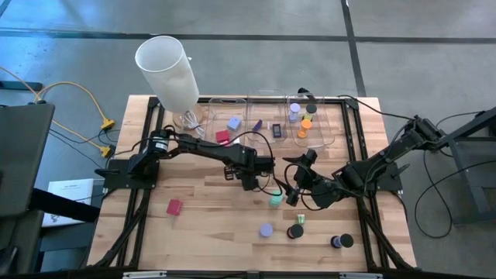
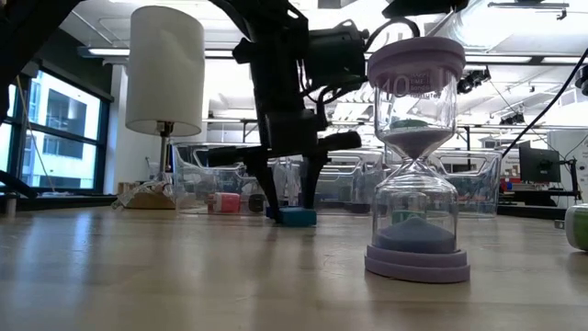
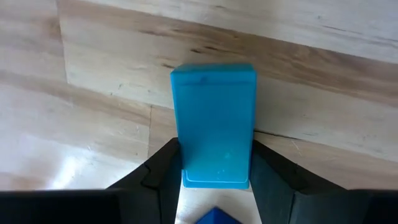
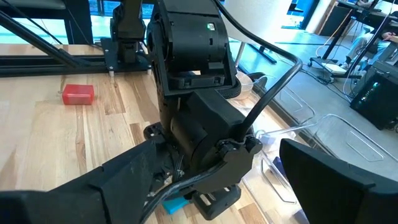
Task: Pick & Place Office items
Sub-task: Put the light blue digital clock into the middle transparent bin
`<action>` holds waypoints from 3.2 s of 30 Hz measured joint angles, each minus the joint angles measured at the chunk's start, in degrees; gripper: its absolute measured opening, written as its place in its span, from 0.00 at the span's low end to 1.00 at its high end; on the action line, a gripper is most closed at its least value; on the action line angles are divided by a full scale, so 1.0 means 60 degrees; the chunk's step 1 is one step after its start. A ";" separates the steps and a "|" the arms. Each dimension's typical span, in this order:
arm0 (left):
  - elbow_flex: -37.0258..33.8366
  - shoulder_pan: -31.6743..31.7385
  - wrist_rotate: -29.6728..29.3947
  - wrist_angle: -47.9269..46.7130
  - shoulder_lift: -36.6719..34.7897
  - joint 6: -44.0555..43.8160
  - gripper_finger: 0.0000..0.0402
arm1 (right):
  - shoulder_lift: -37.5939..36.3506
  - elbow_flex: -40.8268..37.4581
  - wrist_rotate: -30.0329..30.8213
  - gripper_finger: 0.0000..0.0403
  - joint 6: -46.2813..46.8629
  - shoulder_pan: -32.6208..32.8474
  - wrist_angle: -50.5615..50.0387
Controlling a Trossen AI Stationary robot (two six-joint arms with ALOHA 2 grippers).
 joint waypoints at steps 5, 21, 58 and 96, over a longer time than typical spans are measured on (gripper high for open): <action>0.0006 -0.0219 -0.0967 -0.0211 -0.0206 -0.1188 0.36 | 0.0060 -0.0002 0.0011 0.82 -0.0025 0.0000 0.0004; -0.0024 -0.0559 -0.2290 -0.1965 -0.2381 -0.5479 0.36 | 0.0058 -0.0007 0.0772 0.82 -0.0954 0.0677 0.1395; 0.0009 0.4618 0.5403 0.4898 -0.3143 -1.4472 0.36 | 0.0059 -0.0004 0.0240 0.82 0.0086 0.1550 0.2087; 0.0016 0.3866 0.1396 0.1836 -0.1535 -1.4209 0.36 | 0.0095 -0.0004 0.0211 0.82 0.0051 0.1734 0.1960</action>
